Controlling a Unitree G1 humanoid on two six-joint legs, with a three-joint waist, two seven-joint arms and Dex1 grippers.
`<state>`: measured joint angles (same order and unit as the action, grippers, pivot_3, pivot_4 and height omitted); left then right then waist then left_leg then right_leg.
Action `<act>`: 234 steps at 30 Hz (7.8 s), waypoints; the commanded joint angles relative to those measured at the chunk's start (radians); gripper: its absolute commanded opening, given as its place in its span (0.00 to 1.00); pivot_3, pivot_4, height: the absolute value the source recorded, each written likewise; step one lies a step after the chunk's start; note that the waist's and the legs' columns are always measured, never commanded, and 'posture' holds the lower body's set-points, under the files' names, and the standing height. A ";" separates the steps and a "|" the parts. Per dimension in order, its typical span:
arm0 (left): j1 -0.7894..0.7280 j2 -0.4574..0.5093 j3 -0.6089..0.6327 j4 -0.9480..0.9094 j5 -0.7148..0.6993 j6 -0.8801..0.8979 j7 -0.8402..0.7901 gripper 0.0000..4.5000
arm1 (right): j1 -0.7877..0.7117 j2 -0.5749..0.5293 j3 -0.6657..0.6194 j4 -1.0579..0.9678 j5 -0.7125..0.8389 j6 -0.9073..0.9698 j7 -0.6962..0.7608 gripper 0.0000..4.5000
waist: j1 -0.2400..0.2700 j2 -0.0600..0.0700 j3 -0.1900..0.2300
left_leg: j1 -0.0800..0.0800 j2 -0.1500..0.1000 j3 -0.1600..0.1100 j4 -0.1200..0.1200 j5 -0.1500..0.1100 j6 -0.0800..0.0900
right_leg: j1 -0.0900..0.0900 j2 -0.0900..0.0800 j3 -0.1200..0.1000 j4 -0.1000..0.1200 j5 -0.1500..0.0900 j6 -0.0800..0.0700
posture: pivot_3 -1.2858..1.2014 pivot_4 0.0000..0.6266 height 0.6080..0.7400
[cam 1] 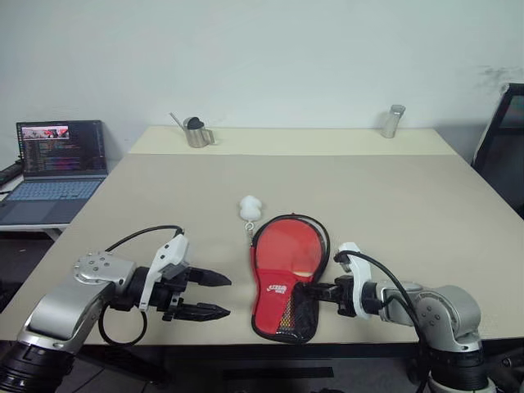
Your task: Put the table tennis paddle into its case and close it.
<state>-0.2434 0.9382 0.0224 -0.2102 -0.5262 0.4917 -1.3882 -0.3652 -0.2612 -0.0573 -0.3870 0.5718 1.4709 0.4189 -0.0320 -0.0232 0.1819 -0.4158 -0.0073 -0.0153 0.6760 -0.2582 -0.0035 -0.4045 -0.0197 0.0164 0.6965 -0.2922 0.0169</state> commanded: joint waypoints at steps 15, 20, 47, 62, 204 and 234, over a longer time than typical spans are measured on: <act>-0.015 -0.025 -0.018 -0.004 0.009 -0.029 0.008 0.70 | -0.054 -0.071 -0.008 0.061 -0.006 -0.050 0.006 0.00 | 0.002 0.000 0.000 | 0.000 0.000 0.000 0.001 0.000 0.000 | 0.000 0.000 0.000 0.000 0.000 0.000 | 0.52 0.24 1.00; -0.012 -0.031 -0.021 -0.009 0.011 -0.031 0.015 0.70 | -0.057 -0.089 -0.038 0.048 -0.004 -0.037 -0.003 0.15 | 0.002 0.000 0.000 | 0.000 0.000 0.000 0.001 0.000 0.000 | 0.000 0.000 0.000 0.000 0.000 0.000 | 0.52 0.24 1.00; -0.230 -0.185 0.068 0.201 0.023 0.070 0.314 0.70 | -0.072 -0.088 0.021 -0.102 0.055 -0.374 0.053 0.99 | 0.000 0.000 0.000 | 0.000 0.000 -0.001 0.001 0.000 0.000 | 0.000 0.000 -0.001 0.001 0.000 0.000 | 0.52 0.24 1.00; -0.524 -0.316 0.000 0.619 0.270 -0.108 0.565 0.70 | -0.097 0.052 0.278 0.237 -0.228 -0.726 0.006 0.99 | 0.004 -0.001 0.000 | 0.000 0.000 -0.001 0.001 0.000 0.000 | 0.000 0.000 -0.001 0.001 0.000 0.000 | 0.52 0.24 1.00; -1.113 -0.974 -0.487 1.610 1.241 -0.817 1.156 0.08 | 0.242 0.206 0.409 0.038 -0.382 -0.479 -0.208 1.00 | 0.013 -0.013 -0.018 | 0.001 -0.003 -0.003 0.003 0.000 0.000 | 0.002 0.000 -0.002 0.002 0.001 0.001 | 0.52 0.24 1.00; -1.112 -0.850 -0.347 1.576 1.060 -0.946 0.952 0.93 | 0.131 0.192 0.377 0.149 -0.387 -0.517 -0.157 1.00 | -0.003 -0.012 -0.030 | 0.018 0.000 -0.002 0.000 0.000 0.000 | 0.019 0.002 -0.002 0.000 -0.002 0.006 | 0.52 0.24 1.00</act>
<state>-1.3148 0.0813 -0.3487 1.4118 0.5665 -0.4262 -0.4298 -0.2578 -0.0604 0.3116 -0.3219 0.1790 0.9194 0.2544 -0.0347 -0.0353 0.1517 -0.3975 -0.0075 -0.0173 0.6759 -0.2580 -0.0037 -0.3854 -0.0175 0.0145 0.6969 -0.2947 0.0233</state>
